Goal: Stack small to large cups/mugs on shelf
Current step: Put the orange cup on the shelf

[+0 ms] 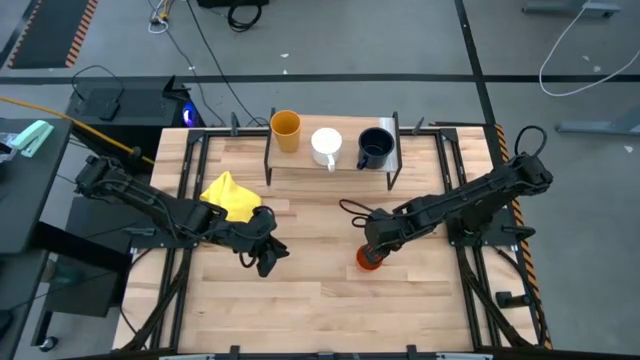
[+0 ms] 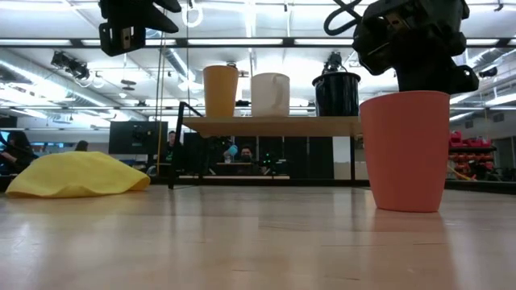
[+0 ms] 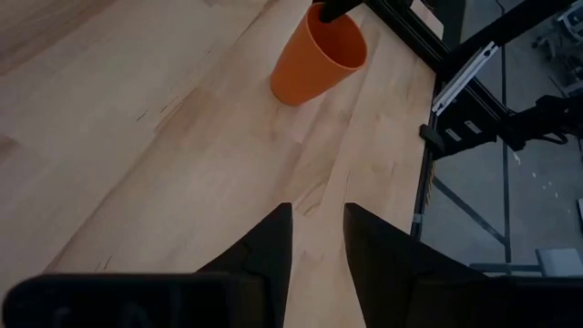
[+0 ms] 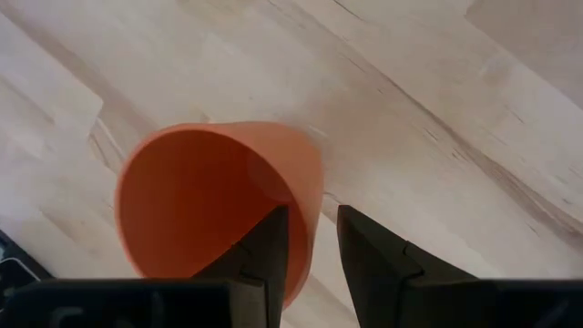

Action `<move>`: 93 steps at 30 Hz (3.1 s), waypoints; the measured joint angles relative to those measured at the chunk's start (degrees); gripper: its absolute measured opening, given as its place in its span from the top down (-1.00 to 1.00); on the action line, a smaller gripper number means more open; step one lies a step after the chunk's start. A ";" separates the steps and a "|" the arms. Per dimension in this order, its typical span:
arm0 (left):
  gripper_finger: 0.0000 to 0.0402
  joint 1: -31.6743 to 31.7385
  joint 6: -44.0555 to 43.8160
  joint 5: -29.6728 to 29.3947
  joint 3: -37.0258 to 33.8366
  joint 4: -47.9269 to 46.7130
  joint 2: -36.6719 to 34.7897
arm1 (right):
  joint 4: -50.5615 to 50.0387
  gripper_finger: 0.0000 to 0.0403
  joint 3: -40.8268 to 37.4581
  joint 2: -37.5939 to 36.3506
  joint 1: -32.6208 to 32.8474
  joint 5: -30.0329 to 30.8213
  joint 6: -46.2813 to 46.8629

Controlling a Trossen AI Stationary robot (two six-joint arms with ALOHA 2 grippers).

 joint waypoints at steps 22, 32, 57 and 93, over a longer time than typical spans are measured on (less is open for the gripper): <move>0.51 0.00 0.00 -0.07 0.00 -0.02 0.00 | 0.03 0.95 0.00 -0.04 0.02 2.46 0.21; 0.52 0.00 0.95 -0.22 0.00 -0.02 0.00 | -6.72 0.97 4.52 -0.04 0.02 2.99 -4.23; 0.54 0.76 3.85 -0.87 0.00 0.24 0.00 | -42.92 0.99 54.73 -1.29 -19.35 9.28 -25.45; 0.64 3.04 0.87 -1.70 0.00 -0.01 0.01 | -42.74 0.99 73.00 13.31 -67.23 -7.56 -53.60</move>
